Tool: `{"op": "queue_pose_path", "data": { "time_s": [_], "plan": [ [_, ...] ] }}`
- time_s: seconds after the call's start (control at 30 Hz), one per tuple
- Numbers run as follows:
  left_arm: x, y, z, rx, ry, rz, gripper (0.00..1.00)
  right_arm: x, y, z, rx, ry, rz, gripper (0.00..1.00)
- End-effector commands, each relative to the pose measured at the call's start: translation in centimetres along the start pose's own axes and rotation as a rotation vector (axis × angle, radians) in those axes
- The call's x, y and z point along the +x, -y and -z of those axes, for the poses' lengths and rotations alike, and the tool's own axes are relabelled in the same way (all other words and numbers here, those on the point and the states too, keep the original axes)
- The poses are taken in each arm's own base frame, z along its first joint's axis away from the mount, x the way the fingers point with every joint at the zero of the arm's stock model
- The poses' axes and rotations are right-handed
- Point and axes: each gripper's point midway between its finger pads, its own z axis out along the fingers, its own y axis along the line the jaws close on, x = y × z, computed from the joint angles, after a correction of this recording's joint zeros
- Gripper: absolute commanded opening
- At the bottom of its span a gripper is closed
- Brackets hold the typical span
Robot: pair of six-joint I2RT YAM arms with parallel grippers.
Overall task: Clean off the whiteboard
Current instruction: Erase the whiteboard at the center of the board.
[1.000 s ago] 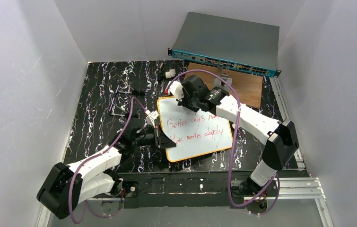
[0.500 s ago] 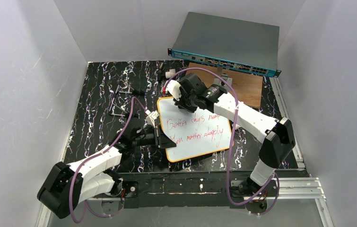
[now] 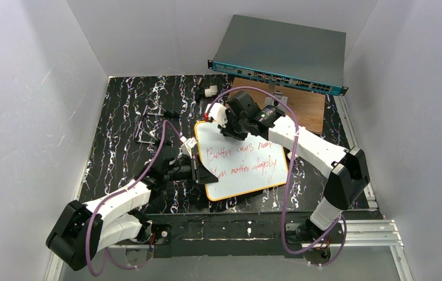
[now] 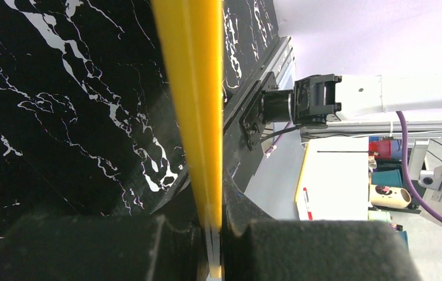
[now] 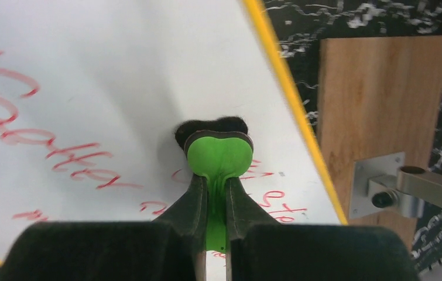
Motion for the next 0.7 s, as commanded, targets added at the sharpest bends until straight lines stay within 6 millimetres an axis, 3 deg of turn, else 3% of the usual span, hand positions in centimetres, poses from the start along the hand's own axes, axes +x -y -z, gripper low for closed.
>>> {"op": "queue_pose_path", "data": {
  "time_s": [0.0,0.07,0.23,0.33,0.4,0.5,0.67],
  "plan": [
    [-0.9,1.9,0.0,0.085,0.011,-0.208,0.0,1.1,-6.0,1.3,-0.304,0.024,0.067,0.01],
    [-0.8,1.9,-0.1,0.084,0.009,-0.208,0.0,0.5,-5.5,1.1,-0.277,0.037,0.033,0.01],
    [-0.8,1.9,0.0,0.084,0.01,-0.206,0.0,-0.6,1.9,0.2,0.088,0.036,-0.149,0.01],
    [-0.9,2.0,0.1,0.084,0.014,-0.209,0.0,0.2,4.8,0.3,0.223,0.013,-0.188,0.01],
    [-0.9,2.0,0.1,0.085,0.014,-0.21,0.0,1.0,5.5,0.3,0.26,-0.001,-0.197,0.01],
    [-0.9,2.0,0.1,0.086,0.013,-0.209,0.0,1.5,4.6,0.3,0.208,-0.012,-0.167,0.01],
    [-0.9,2.0,0.0,0.086,0.012,-0.208,0.0,1.6,-2.5,1.4,-0.187,0.027,-0.038,0.01]
  ]
}}
